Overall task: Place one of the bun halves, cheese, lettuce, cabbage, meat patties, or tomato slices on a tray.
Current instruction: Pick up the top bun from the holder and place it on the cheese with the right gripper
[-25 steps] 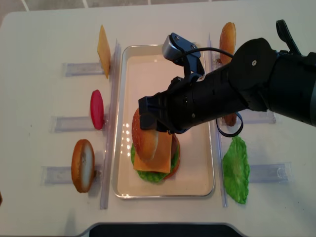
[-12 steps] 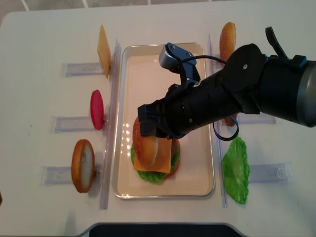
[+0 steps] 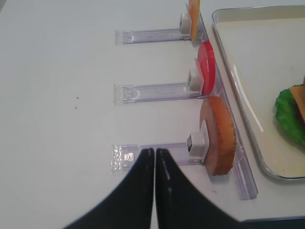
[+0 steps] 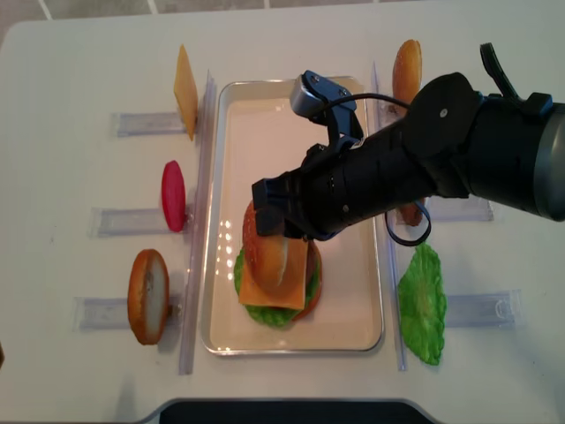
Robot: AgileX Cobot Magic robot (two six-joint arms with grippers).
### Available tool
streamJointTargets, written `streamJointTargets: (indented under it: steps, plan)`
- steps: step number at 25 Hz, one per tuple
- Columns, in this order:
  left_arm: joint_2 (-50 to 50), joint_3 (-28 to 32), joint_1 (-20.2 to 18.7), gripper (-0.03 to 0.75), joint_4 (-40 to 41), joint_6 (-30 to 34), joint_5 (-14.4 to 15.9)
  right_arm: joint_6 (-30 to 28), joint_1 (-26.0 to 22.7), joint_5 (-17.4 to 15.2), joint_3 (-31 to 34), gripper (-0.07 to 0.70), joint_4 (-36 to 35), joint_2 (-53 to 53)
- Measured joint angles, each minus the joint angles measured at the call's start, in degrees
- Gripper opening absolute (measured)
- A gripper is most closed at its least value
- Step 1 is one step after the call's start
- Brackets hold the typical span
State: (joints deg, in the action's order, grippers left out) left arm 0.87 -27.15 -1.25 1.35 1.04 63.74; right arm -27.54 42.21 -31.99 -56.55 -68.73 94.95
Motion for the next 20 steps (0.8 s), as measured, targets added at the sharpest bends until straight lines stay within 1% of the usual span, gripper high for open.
streamJointTargets:
  steps: [5,9,11,20]
  plan:
    - [0.0,0.0,0.0,-0.007,0.0,0.0,0.0,0.0,-0.1,-0.5,0.0,0.219,-0.3,0.0]
    - [0.0,0.0,0.0,-0.007,0.0,0.0,0.0,-0.3,0.0,-1.5,0.0,0.219,-2.8,0.0]
    - [0.0,0.0,0.0,-0.007,0.0,0.0,0.0,-0.4,0.0,-1.7,0.0,0.219,-3.0,0.0]
    - [0.0,0.0,0.0,-0.007,0.0,0.0,0.0,-2.0,0.0,-1.5,0.0,0.219,-3.5,1.4]
